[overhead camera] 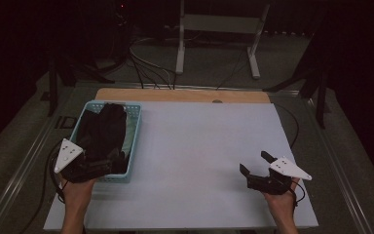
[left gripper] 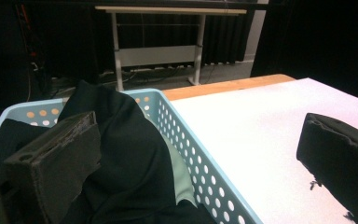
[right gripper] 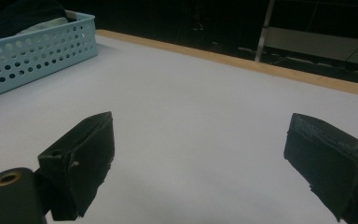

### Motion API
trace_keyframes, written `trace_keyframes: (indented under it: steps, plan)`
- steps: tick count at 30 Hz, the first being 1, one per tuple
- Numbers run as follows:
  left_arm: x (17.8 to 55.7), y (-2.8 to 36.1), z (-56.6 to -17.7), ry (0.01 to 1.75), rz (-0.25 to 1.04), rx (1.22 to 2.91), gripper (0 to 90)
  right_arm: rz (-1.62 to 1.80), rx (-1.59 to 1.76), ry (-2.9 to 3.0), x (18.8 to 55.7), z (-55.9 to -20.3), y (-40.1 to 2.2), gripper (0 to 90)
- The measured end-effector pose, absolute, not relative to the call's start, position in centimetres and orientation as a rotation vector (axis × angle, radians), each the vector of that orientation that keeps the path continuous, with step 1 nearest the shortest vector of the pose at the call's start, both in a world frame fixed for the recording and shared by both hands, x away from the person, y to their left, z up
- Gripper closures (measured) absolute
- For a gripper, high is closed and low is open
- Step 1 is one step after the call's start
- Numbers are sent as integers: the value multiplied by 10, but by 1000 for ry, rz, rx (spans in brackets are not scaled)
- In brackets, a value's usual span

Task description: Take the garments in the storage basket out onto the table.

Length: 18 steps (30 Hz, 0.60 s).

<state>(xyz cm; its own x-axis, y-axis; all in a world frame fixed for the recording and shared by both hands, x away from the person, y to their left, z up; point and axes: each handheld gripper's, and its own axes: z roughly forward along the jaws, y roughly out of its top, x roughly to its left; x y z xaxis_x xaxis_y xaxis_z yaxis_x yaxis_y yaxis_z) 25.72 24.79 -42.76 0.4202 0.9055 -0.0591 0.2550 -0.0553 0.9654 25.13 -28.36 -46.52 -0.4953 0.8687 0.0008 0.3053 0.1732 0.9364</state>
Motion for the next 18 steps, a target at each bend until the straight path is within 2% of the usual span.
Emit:
trace_keyframes:
  steps: [18]
  plan:
    - [259, 251, -414, 1055, 733, 1588, 0, 1258, 1089, 1876, 251, -468, -280, 85]
